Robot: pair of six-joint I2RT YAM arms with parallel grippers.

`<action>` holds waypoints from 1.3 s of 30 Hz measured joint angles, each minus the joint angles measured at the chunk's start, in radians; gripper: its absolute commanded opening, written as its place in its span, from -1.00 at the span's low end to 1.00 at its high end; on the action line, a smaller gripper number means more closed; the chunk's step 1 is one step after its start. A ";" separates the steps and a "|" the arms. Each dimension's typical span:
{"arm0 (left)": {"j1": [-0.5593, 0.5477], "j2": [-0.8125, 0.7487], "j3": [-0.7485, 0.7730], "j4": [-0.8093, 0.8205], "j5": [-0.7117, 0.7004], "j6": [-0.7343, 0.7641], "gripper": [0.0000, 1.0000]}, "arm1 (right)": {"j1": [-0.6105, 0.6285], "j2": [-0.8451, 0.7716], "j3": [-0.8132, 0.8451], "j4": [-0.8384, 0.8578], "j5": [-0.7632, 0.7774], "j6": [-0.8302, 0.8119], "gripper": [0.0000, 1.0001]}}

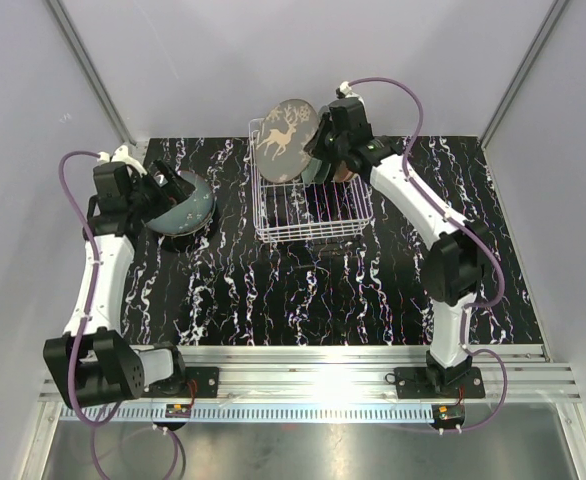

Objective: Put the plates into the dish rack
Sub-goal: Insert the plate into the dish rack

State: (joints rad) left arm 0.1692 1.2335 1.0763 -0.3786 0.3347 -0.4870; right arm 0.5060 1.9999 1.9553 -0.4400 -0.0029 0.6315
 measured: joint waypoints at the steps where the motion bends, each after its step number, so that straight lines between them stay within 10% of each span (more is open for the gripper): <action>1: -0.006 -0.007 0.004 -0.005 -0.017 0.014 0.98 | 0.002 -0.017 0.000 -0.009 0.030 -0.021 -1.00; 22: -0.014 -0.122 -0.104 -0.021 -0.053 0.043 0.98 | 0.120 0.079 0.167 -0.097 0.564 -0.367 -1.00; 39: -0.026 -0.122 -0.104 -0.023 -0.051 0.043 0.98 | 0.140 0.249 0.364 -0.132 0.688 -0.436 -1.00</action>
State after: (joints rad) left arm 0.1436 1.1118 0.9722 -0.4015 0.2832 -0.4438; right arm 0.6456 2.2486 2.3196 -0.5716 0.6849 0.1955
